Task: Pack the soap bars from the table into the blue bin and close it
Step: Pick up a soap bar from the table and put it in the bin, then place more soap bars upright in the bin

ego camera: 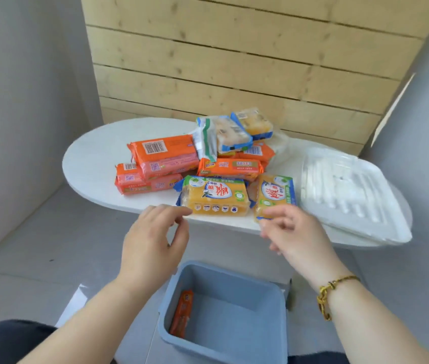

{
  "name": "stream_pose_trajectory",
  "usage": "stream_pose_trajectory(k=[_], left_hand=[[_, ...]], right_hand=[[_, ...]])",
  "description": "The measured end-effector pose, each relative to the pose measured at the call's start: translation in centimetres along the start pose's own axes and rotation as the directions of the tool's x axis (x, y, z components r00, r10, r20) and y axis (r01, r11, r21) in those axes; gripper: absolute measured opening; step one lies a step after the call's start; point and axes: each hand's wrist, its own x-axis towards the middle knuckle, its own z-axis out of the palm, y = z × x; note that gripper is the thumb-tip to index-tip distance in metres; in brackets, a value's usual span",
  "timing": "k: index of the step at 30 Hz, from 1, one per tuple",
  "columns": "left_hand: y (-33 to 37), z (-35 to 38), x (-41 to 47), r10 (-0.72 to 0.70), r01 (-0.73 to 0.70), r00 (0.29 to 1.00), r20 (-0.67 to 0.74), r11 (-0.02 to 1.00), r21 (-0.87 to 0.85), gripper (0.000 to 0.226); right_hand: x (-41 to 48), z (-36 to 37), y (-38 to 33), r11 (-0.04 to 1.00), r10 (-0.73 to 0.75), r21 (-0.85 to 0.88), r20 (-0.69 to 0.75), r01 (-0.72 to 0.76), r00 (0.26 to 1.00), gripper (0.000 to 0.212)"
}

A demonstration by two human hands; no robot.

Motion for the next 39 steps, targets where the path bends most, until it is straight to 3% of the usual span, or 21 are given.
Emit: stream_pose_trajectory(k=[1, 3, 5, 8, 10, 15, 20, 22, 25, 27, 29, 31, 34, 36, 39], left_hand=[[0.0, 0.1, 0.6, 0.053, -0.053, 0.999, 0.012, 0.996, 0.073, 0.028], [0.1, 0.6, 1.6, 0.045, -0.078, 0.981, 0.186, 0.981, 0.178, 0.043], [-0.1, 1.4, 2.2, 0.026, -0.124, 0.929, 0.369, 0.961, 0.246, 0.055], [-0.9, 2.4, 2.8, 0.015, -0.214, 0.861, 0.508, 0.918, 0.335, 0.056], [-1.2, 2.6, 2.9, -0.003, -0.209, 0.853, 0.521, 0.915, 0.346, 0.057], [-1.4, 3.0, 2.7, -0.012, -0.177, 0.864, 0.503, 0.928, 0.328, 0.06], [-1.3, 2.9, 2.7, -0.037, -0.142, 0.856, 0.515, 0.942, 0.303, 0.063], [-1.2, 2.6, 2.6, -0.031, -0.113, 0.86, 0.509, 0.962, 0.248, 0.062], [-1.1, 2.0, 1.1, -0.028, 0.007, 0.92, 0.392, 0.998, 0.056, 0.058], [-1.5, 1.8, -1.1, -0.072, 0.087, 0.968, 0.241, 0.995, -0.052, 0.051], [-2.2, 2.0, -3.5, -0.159, 0.18, 0.972, 0.174, 0.977, -0.113, 0.041], [-3.6, 2.9, -5.2, -0.306, 0.358, 0.912, 0.273, 0.919, -0.166, 0.036], [-6.3, 4.7, -6.6, -0.515, 0.63, 0.68, 0.521, 0.774, -0.057, 0.036], [-8.6, 6.1, -7.4, -0.599, 0.707, 0.548, 0.584, 0.705, 0.06, 0.04], [-11.3, 7.9, -8.7, -0.681, 0.719, 0.406, 0.609, 0.65, 0.247, 0.049]], right_hand=[[1.0, -0.7, -0.5, 0.998, -0.023, -0.062, -0.134, 0.015, 0.991, 0.017], [3.1, -1.3, -1.3, 0.968, -0.013, -0.246, -0.261, -0.054, 0.965, 0.041], [5.1, -0.6, -1.6, 0.887, 0.056, -0.434, -0.237, -0.158, 0.97, 0.06], [7.0, 0.9, -1.3, 0.776, 0.147, -0.589, -0.178, -0.225, 0.973, 0.073], [7.8, 1.2, -1.0, 0.739, 0.186, -0.62, -0.19, -0.265, 0.964, 0.076], [8.7, 0.3, -0.6, 0.772, 0.395, -0.49, -0.129, -0.405, 0.91, 0.084], [7.7, -0.4, 0.0, 0.723, 0.362, -0.584, -0.134, -0.369, 0.922, 0.075], [6.7, -1.0, 0.4, 0.81, 0.323, -0.477, -0.123, -0.341, 0.938, 0.074], [3.7, -2.2, 0.8, 0.964, 0.241, -0.111, -0.017, -0.241, 0.97, 0.072], [1.0, -2.7, 1.0, 0.966, 0.226, 0.113, 0.083, -0.234, 0.971, 0.066], [-1.3, -3.0, 1.7, 0.948, 0.183, 0.224, 0.205, -0.228, 0.962, 0.063], [-3.0, -2.8, 3.0, 0.937, 0.124, 0.266, 0.354, -0.227, 0.927, 0.062], [-4.2, -0.9, 5.2, 0.937, 0.144, 0.189, 0.559, -0.294, 0.817, 0.059], [-3.8, 1.6, 7.3, 0.916, 0.248, 0.096, 0.629, -0.39, 0.737, 0.063], [-2.4, 6.1, 11.8, 0.848, 0.436, -0.025, 0.6, -0.53, 0.671, 0.068]])
